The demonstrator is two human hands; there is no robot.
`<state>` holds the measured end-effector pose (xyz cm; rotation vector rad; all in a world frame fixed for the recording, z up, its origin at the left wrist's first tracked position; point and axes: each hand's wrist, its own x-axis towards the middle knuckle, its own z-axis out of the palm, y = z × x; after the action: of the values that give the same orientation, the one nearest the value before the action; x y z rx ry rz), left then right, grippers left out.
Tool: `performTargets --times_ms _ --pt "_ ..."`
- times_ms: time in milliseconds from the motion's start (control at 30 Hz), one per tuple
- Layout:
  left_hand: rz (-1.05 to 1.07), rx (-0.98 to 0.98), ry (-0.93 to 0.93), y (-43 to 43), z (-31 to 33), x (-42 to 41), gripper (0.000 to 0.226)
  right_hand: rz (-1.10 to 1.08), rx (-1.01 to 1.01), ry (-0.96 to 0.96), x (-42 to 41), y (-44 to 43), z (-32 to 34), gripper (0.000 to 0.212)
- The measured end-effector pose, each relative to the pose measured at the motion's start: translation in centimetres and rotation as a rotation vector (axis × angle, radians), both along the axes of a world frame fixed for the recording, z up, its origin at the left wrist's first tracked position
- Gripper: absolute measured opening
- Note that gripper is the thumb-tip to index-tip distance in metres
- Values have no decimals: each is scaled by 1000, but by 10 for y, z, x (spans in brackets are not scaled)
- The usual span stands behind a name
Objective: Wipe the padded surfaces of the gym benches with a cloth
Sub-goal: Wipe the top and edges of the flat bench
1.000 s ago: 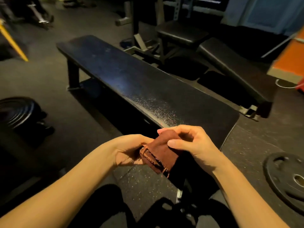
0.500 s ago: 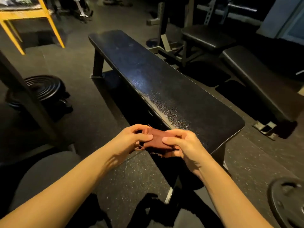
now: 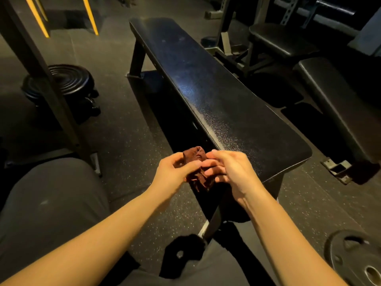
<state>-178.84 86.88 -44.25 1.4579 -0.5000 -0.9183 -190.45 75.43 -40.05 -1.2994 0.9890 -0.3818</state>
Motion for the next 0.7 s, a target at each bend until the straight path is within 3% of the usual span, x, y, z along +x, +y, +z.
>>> performTargets --times_ms 100,167,233,267,333,500,567,700 --pt "104 98 174 -12 -14 1 17 -85 -212 -2 -13 -19 8 13" --pt "162 151 267 -23 -25 -4 18 -143 -627 136 -23 -42 2 13" --pt "198 149 320 -37 -32 -19 20 -60 -1068 359 -30 -57 -14 19" --pt "218 146 309 -46 -34 -28 21 2 -1192 429 -33 -61 -25 24" --pt "264 139 255 -62 -35 -47 23 67 -1266 456 -37 -66 -43 27" --pt "421 -33 147 -78 -36 -69 14 1 -1304 397 -40 -68 -55 21" --pt "459 -34 18 -81 -39 -73 13 -12 -1310 378 -39 -68 -57 19" --pt "502 -45 -16 -74 -46 -94 5 -32 -1318 343 -39 -67 -60 19"
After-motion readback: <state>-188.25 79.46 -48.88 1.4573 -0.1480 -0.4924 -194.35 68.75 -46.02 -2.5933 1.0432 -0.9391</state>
